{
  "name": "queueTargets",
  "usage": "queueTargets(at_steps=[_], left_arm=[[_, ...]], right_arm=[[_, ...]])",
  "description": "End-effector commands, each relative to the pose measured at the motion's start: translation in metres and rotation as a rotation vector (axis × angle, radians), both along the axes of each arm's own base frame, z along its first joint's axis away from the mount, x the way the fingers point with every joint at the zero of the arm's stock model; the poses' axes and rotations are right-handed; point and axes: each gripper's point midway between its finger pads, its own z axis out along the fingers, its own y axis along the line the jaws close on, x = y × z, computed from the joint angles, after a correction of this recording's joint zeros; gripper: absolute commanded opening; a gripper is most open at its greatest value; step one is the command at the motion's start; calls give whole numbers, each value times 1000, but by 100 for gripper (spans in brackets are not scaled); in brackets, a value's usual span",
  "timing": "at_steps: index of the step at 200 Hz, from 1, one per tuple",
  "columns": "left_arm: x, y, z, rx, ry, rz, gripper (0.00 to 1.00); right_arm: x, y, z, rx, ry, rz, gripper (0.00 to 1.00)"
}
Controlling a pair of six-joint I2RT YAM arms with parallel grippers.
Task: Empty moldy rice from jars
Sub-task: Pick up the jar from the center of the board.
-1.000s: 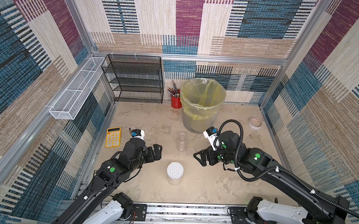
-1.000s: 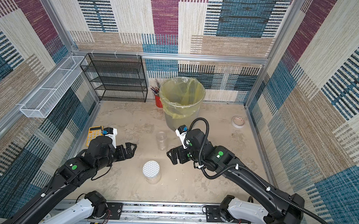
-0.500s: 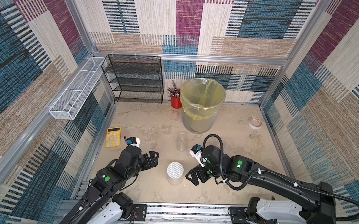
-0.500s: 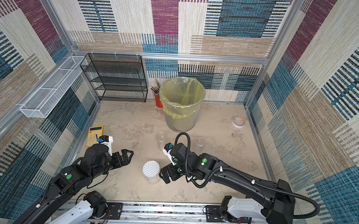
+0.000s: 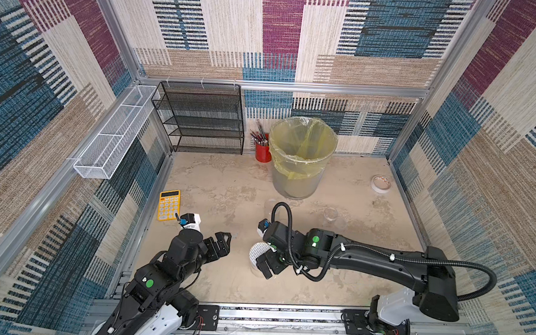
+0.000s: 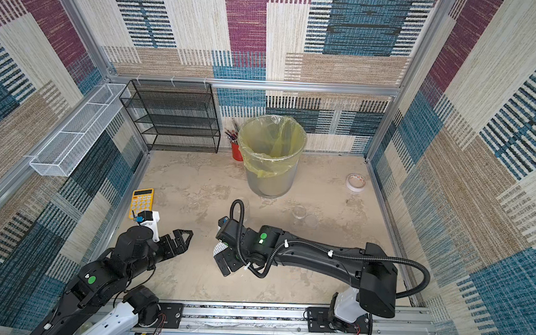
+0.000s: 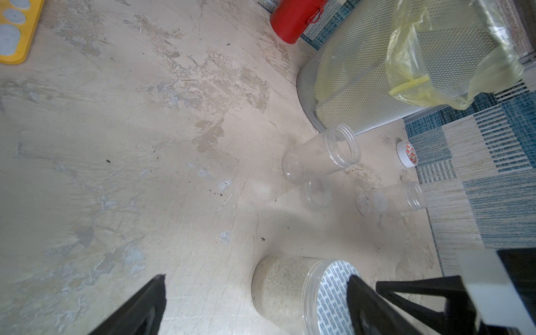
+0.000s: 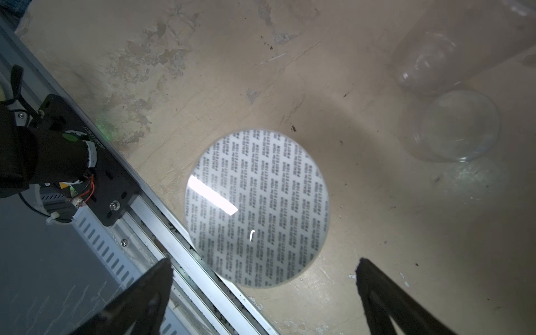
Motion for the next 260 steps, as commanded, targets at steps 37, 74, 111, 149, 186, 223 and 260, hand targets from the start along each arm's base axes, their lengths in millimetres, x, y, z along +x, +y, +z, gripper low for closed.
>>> queueTargets(at_steps=[37, 74, 111, 149, 186, 223, 260], left_arm=[[-2, 5, -7, 24, 15, 14, 99], [-4, 8, -5, 29, -1, 17, 99], [-4, 7, -7, 34, 2, 2, 99], [-6, 4, -9, 37, 6, -18, 99], [-7, 3, -10, 40, 7, -32, 99], [-7, 2, -10, 47, 5, -44, 99], [-8, 3, -10, 54, -5, -50, 99]], right_arm=[[8, 13, -17, -66, -7, 1, 99], [5, 20, -25, -81, 1, 18, 99], [7, 25, -28, -86, -7, 23, 100], [10, 28, -35, -106, -11, 8, 97], [14, 25, -41, -138, -17, -13, 93], [15, 26, -43, -149, -19, -12, 87], [13, 29, -40, -126, -8, -7, 72]])
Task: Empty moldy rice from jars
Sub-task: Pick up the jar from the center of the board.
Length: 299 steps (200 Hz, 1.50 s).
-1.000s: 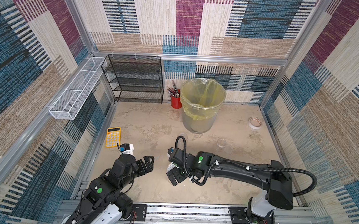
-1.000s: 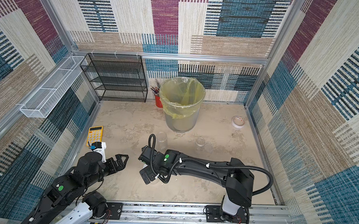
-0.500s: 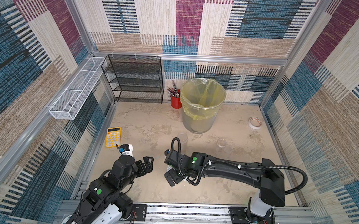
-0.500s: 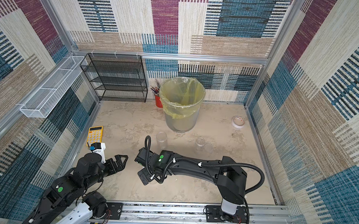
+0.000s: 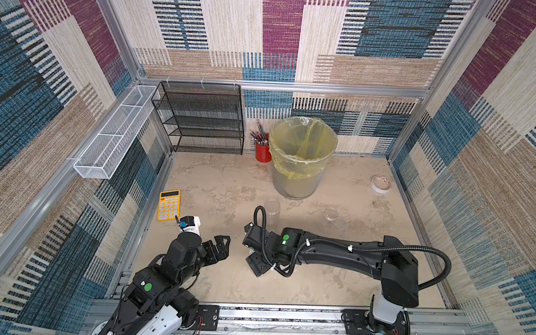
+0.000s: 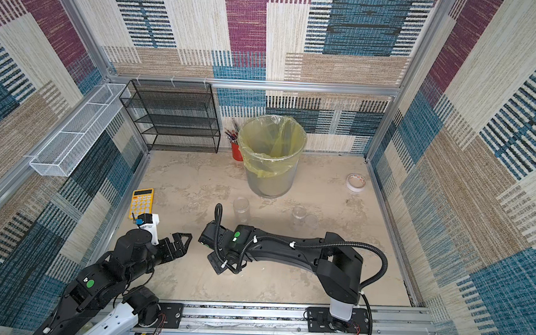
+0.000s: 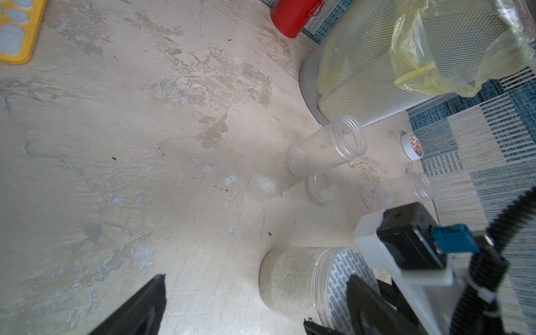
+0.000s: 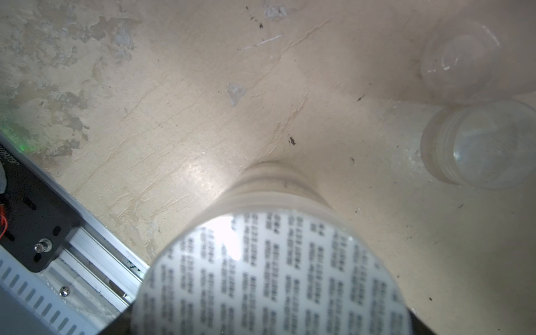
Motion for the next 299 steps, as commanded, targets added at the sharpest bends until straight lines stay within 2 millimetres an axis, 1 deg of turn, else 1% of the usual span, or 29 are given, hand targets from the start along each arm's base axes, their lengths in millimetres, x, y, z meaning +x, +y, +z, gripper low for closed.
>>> queueTargets(at_steps=[1, 19, 47, 59, 86, 99, 111, 131, 141, 149, 163, 191, 202, 210, 227, 265, 270, 271, 275, 284, 299], left_arm=[[-3, 1, -4, 29, 4, -22, 99], [-2, 2, -2, 37, -11, -25, 99], [2, -4, 7, 16, -56, -48, 99], [4, -7, 11, 11, -76, -62, 99], [8, -11, 21, 7, -122, -87, 99], [10, -14, 27, -6, -165, -102, 99], [12, -16, 31, -11, -199, -114, 99], [16, -15, 31, 23, -221, -114, 99], [18, -18, 33, 27, -242, -133, 99], [20, -24, 36, 19, -261, -160, 99], [23, -40, 43, -13, -305, -235, 99], [29, -70, 56, -50, -398, -366, 99], [27, -85, 64, -59, -454, -441, 97], [26, -94, 68, -50, -494, -489, 97], [25, -105, 75, 9, -567, -552, 96], [19, -138, 90, 73, -686, -721, 93], [19, -143, 92, 79, -697, -741, 93], [19, -144, 92, 81, -698, -745, 93], [19, -147, 93, 92, -707, -762, 93], [17, -156, 95, 112, -722, -805, 92], [15, -169, 97, 145, -747, -870, 91]], right_arm=[[0, 5, 4, 22, 3, -7, 72], [0, 5, 10, 32, 1, -6, 70], [0, 3, 24, 50, -13, -7, 68], [1, 1, 29, 53, -18, -11, 64], [-1, -1, 35, 60, -16, -7, 59], [-2, -4, 38, 64, -16, -13, 58], [-2, -7, 45, 71, -20, -23, 57], [-3, -15, 61, 95, -21, -40, 58], [-3, -21, 69, 109, -15, -53, 57], [-2, -27, 76, 124, -14, -64, 57], [1, -38, 87, 145, -14, -91, 57], [18, -63, 119, 211, -30, -144, 57], [24, -70, 130, 229, -37, -152, 57], [31, -76, 136, 235, -42, -162, 58], [44, -85, 144, 228, -49, -177, 58], [74, -90, 160, 238, -61, -180, 58], [77, -92, 158, 226, -59, -181, 58], [79, -91, 163, 234, -65, -181, 58], [83, -90, 169, 244, -75, -181, 58], [89, -89, 175, 250, -80, -178, 58], [94, -83, 184, 257, -78, -153, 58]])
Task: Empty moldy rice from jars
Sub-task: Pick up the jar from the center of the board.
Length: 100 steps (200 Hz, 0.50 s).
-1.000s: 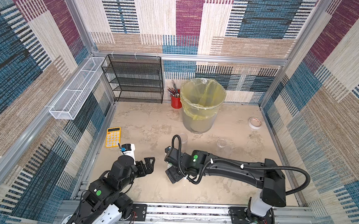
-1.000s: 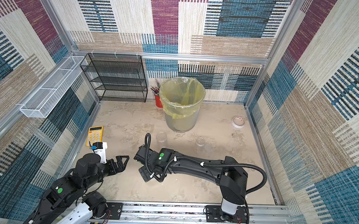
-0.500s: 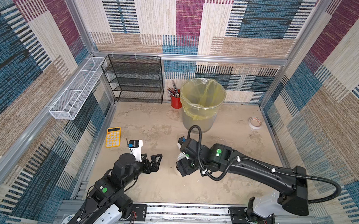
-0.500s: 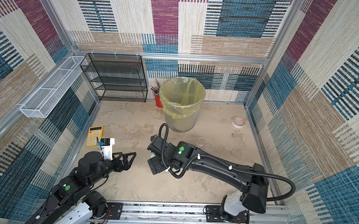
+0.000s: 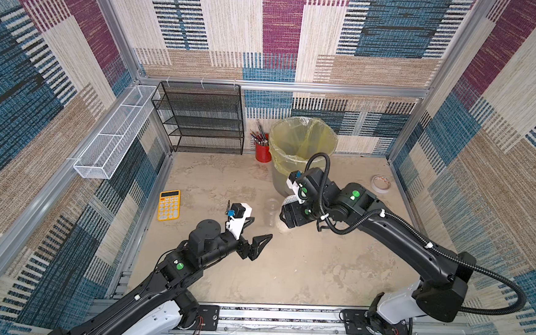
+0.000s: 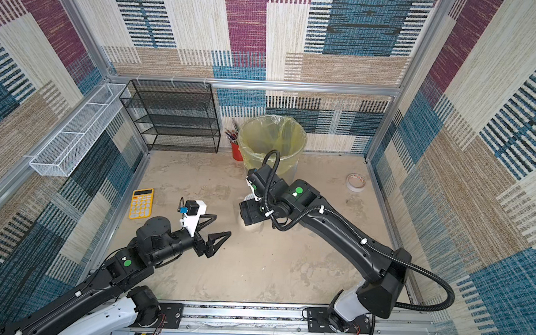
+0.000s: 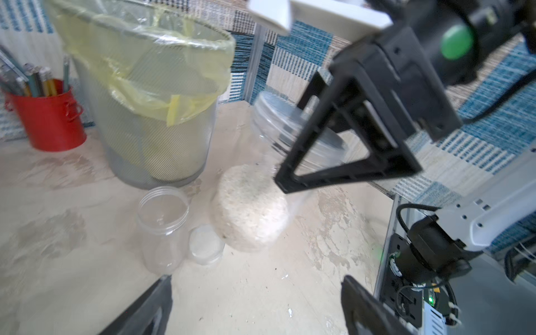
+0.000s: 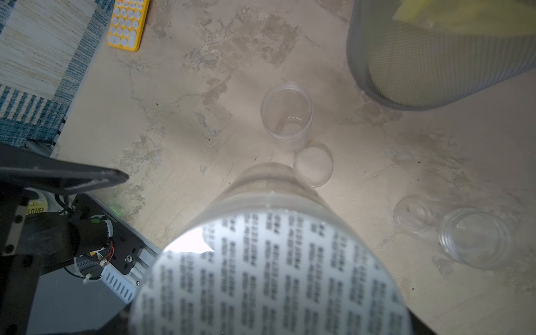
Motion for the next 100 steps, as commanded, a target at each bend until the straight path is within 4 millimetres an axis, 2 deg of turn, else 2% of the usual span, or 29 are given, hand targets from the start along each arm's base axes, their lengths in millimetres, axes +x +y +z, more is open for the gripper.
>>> queueTargets(at_steps=[1, 32, 50, 74, 100], left_arm=[[-6, -21, 23, 36, -168, -119, 91], [0, -35, 27, 80, -231, -133, 90], [4, -41, 23, 128, -277, -139, 90], [13, -44, 15, 196, -319, -127, 89], [24, -41, 16, 227, -380, -77, 89]], right_arm=[[5, 10, 14, 18, -16, 65, 58], [9, 22, 24, 41, -4, 109, 58], [7, 27, 34, 69, -3, 135, 58], [5, 27, 45, 84, -3, 148, 57], [-3, 27, 47, 104, 23, 168, 57]])
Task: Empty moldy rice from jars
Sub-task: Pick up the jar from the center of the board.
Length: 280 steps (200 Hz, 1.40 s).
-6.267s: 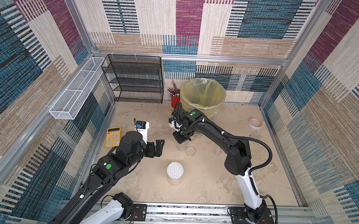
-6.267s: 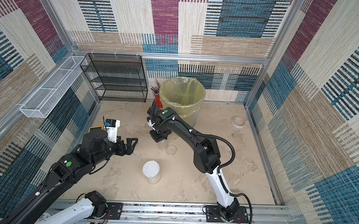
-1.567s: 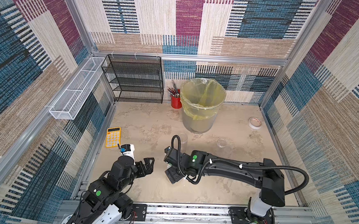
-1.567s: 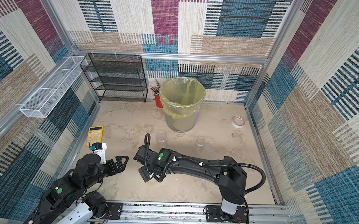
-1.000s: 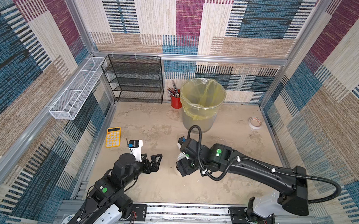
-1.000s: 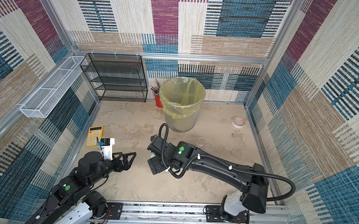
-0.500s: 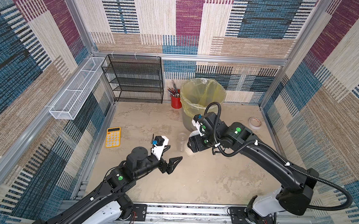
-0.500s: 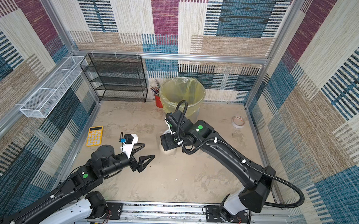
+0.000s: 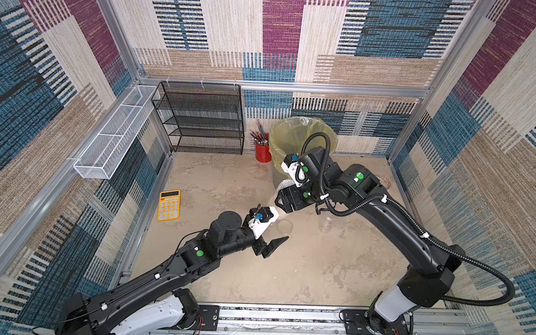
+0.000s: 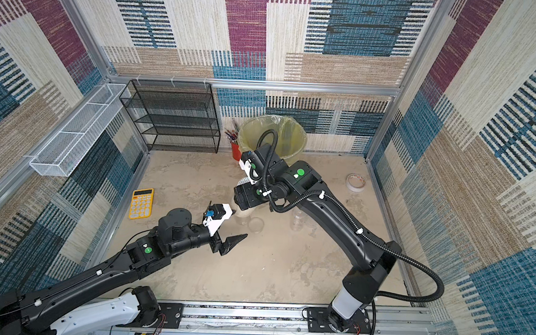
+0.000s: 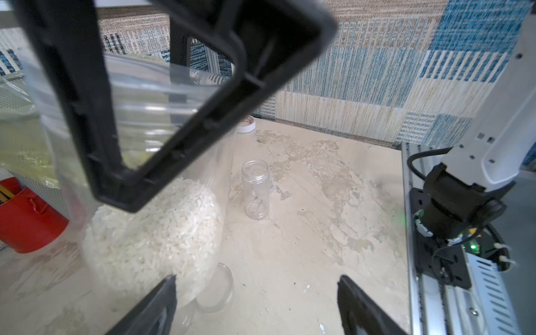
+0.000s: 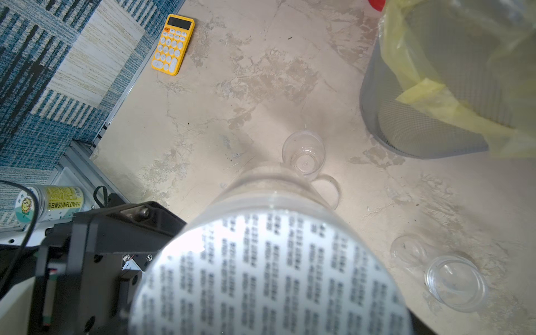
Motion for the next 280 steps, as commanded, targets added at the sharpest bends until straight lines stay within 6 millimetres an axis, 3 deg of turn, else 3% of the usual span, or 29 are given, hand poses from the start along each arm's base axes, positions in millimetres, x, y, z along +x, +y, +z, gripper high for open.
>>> queueTargets(at_steps=[1, 68, 136, 280], left_arm=[[15, 3, 14, 15, -143, 54, 89], [29, 13, 23, 17, -219, 145, 90], [32, 4, 14, 44, -225, 114, 90], [34, 0, 13, 10, -231, 111, 89]], right_arm=[[-17, 9, 5, 56, 56, 67, 57], [-25, 3, 4, 76, 66, 67, 56], [-37, 3, 18, 135, 71, 106, 55], [-44, 7, 18, 170, 88, 137, 54]])
